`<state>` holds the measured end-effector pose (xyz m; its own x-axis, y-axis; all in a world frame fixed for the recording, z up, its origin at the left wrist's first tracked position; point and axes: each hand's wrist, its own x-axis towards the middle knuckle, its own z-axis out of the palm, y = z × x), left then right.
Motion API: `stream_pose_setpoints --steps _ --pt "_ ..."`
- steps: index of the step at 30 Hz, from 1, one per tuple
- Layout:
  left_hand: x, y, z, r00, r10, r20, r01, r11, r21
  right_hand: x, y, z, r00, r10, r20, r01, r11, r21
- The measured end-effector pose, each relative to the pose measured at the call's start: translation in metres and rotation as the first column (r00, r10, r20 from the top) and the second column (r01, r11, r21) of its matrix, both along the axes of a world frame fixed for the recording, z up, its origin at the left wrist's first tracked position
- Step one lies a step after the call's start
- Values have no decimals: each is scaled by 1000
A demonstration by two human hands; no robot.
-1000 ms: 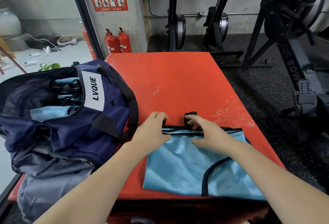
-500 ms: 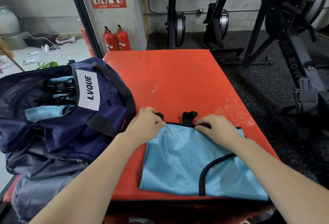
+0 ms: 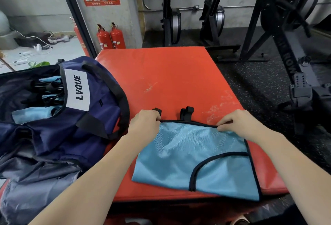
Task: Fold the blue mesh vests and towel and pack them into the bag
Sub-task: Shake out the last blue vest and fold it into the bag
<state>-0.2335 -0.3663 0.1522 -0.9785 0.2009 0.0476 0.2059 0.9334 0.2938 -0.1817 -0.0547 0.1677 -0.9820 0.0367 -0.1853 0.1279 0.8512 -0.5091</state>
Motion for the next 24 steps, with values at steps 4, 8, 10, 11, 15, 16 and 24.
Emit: stream_pose_setpoints --steps 4,8,10,11,15,16,24 --pt "-3 13 -5 1000 -21 -19 21 1000 19 7 1 8 1000 23 13 -23 999 34" --pt "-26 37 -9 990 -134 42 132 990 57 17 -3 9 991 72 111 -74 997 9" --pt "-35 55 -11 981 -180 78 176 983 61 24 -7 9 983 107 150 -103 994 -31" --pt "-39 64 -11 974 -206 97 200 978 65 28 -10 9 978 125 164 -119 992 -45" --pt "-45 102 -15 947 -288 143 284 958 47 42 -18 6 964 189 187 -167 978 -126" --pt "-44 111 -15 943 -290 165 291 956 15 45 -20 5 962 199 188 -175 975 -141" --pt "-15 122 -11 931 -307 197 313 950 0 59 -20 6 975 189 115 -177 978 -106"
